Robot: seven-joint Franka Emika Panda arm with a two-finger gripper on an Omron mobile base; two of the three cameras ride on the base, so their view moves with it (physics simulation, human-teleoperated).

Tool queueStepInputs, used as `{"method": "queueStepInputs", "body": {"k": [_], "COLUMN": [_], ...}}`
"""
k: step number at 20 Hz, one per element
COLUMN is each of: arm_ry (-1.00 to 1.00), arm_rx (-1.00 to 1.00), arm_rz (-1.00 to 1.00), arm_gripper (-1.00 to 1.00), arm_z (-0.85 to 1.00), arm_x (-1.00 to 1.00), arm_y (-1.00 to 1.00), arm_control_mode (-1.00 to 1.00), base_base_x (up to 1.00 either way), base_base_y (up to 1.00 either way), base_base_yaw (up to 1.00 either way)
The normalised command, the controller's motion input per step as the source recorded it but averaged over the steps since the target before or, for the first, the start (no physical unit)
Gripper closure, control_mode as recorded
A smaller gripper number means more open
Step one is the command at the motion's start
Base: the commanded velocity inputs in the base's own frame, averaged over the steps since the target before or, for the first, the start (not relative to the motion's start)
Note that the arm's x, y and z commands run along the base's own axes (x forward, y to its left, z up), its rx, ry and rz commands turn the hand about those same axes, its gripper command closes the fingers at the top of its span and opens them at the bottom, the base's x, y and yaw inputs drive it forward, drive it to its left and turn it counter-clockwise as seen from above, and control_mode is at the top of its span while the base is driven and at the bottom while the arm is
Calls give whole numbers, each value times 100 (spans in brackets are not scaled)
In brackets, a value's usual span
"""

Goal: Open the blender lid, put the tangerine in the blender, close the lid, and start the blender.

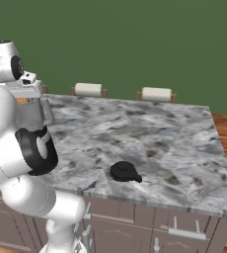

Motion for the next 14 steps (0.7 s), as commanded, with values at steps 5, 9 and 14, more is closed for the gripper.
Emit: {"method": "queueStepInputs", "body": {"k": [5, 9, 14], "arm_ry": [2, 0, 0], "arm_rx": [0, 0, 0], "arm_rz": [6, 1, 0], "arm_gripper": [-100, -100, -100], "arm_z": [-39, -2, 4], "arm_x": [1, 0, 0], "arm_y": [-2, -7, -4], "arm_control_mode": [-100, -100, -100], "base_base_x": [0, 0, 0], "base_base_y": [0, 0, 0], "base_base_yaw": [0, 0, 0]}}
